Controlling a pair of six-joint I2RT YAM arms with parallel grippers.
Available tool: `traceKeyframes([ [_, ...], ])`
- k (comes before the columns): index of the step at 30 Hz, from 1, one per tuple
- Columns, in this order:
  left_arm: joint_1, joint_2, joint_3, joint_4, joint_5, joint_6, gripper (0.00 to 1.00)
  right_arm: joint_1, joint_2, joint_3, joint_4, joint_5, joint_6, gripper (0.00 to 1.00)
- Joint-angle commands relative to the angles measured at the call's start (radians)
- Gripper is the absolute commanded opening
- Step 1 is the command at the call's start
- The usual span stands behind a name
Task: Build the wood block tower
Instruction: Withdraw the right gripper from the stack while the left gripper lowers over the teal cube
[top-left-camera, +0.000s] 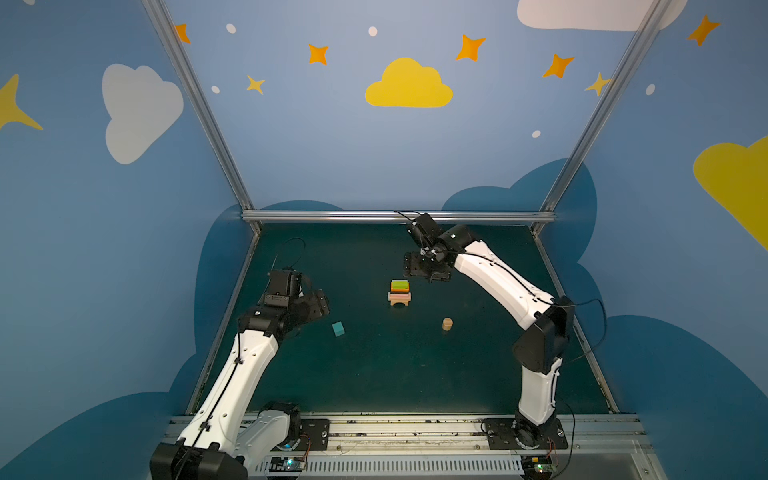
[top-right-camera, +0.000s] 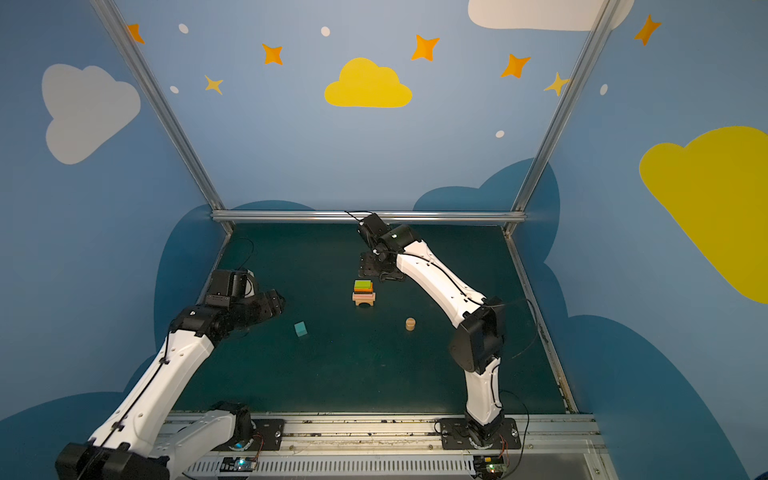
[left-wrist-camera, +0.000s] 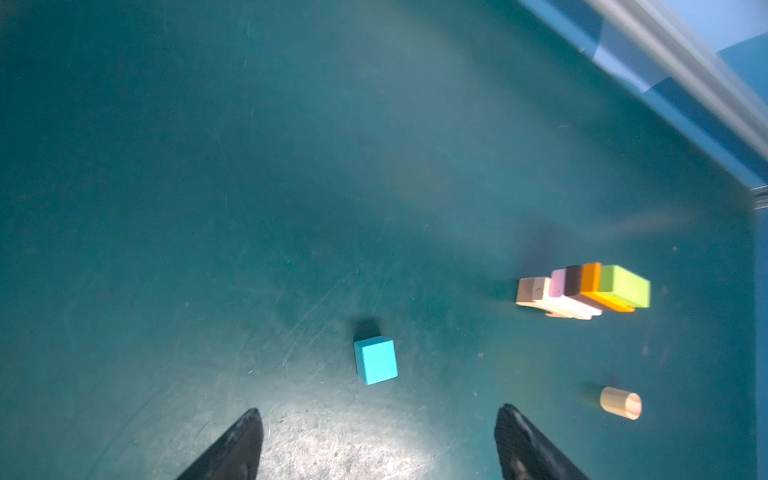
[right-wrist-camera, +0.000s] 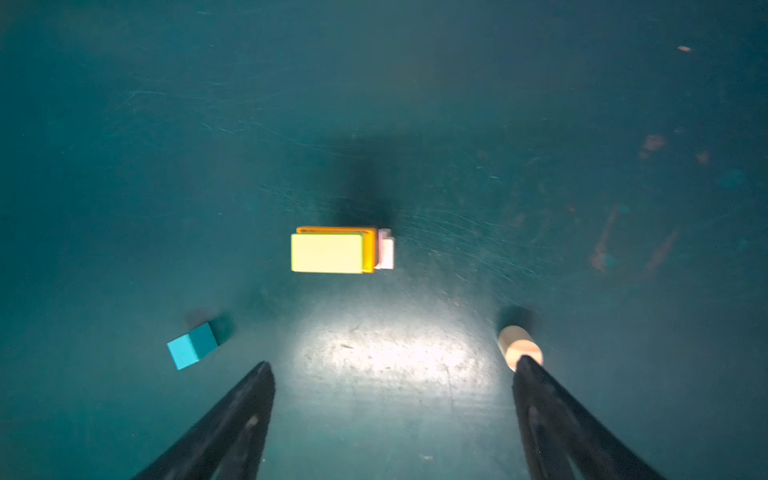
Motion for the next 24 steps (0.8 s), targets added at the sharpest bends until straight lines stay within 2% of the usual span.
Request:
traceKeyframes([
  [1, -0.017, 0.037, 0.049, -0.068, -0.010, 0.011, 0.86, -0.029, -0.102, -0.109, 0.065, 0.024, -0.006, 0.87],
  [10, -0.109, 0.119, 0.077, -0.169, -0.085, -0.072, 0.84, -0.114, -0.344, -0.420, 0.206, -0.002, -0.002, 0.86],
  [18, -0.188, 0.187, 0.101, -0.199, -0.096, -0.160, 0.83, -0.204, -0.472, -0.617, 0.306, -0.079, -0.014, 0.86],
  [24, -0.246, 0.310, 0.138, -0.270, -0.104, -0.206, 0.83, -0.266, -0.568, -0.727, 0.344, -0.117, -0.025, 0.86],
])
